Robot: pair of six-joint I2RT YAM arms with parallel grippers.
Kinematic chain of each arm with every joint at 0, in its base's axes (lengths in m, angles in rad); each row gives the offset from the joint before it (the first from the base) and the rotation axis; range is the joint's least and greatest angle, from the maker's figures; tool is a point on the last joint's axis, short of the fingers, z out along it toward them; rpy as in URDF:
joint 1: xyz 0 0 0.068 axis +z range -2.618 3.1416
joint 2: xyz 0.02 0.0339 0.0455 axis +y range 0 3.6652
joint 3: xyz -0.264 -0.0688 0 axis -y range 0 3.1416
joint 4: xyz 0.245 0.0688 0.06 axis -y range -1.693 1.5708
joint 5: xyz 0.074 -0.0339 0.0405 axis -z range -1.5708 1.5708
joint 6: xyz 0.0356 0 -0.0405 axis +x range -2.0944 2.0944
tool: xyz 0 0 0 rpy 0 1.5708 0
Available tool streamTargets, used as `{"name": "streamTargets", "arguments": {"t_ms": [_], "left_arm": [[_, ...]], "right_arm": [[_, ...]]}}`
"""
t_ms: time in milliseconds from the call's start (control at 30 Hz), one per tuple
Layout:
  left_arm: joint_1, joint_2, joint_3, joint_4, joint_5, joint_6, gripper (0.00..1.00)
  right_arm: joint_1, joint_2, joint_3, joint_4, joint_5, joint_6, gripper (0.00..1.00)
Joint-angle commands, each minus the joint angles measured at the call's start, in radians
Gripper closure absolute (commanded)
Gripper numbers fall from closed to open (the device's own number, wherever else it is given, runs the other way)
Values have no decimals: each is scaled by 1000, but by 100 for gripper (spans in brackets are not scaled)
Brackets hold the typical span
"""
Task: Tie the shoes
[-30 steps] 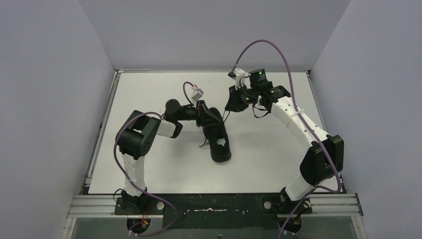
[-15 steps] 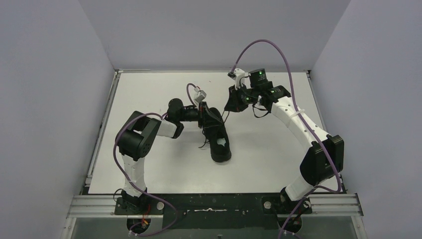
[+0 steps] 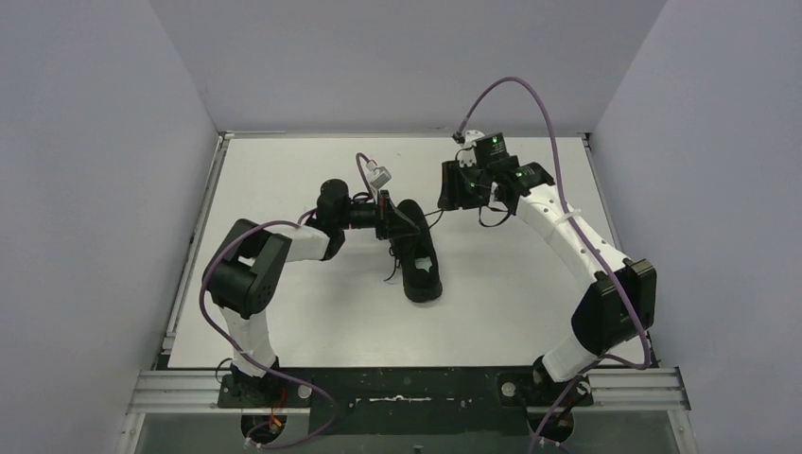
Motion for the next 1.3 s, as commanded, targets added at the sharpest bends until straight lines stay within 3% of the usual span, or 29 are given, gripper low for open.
{"name": "streamTargets", "arguments": {"t_ms": [0,267,433,667,833,967,1133,1267], "left_arm": [[3,-71,-8,-14,-56,2,100],[4,-38,19,12,-72,-74,100],[4,-37,26,12,-70,-90,100],[1,-42,17,31,-77,-109,100],[0,-43,5,48,-83,-116,100],[0,-47,2,41,-83,-109,100],[-1,-37,7,41,-75,-106,100],[0,-32,8,51,-64,-114,100]], "right_arm": [[72,-118,-142,74,-33,78,52],[194,-299,-517,509,18,221,49],[200,-242,-609,748,83,322,51],[209,-165,-631,862,194,423,60],[222,-152,-635,868,206,442,73],[221,-210,-606,675,193,433,99],[207,-357,-496,238,200,292,100],[141,-374,-412,134,192,134,100]]}}
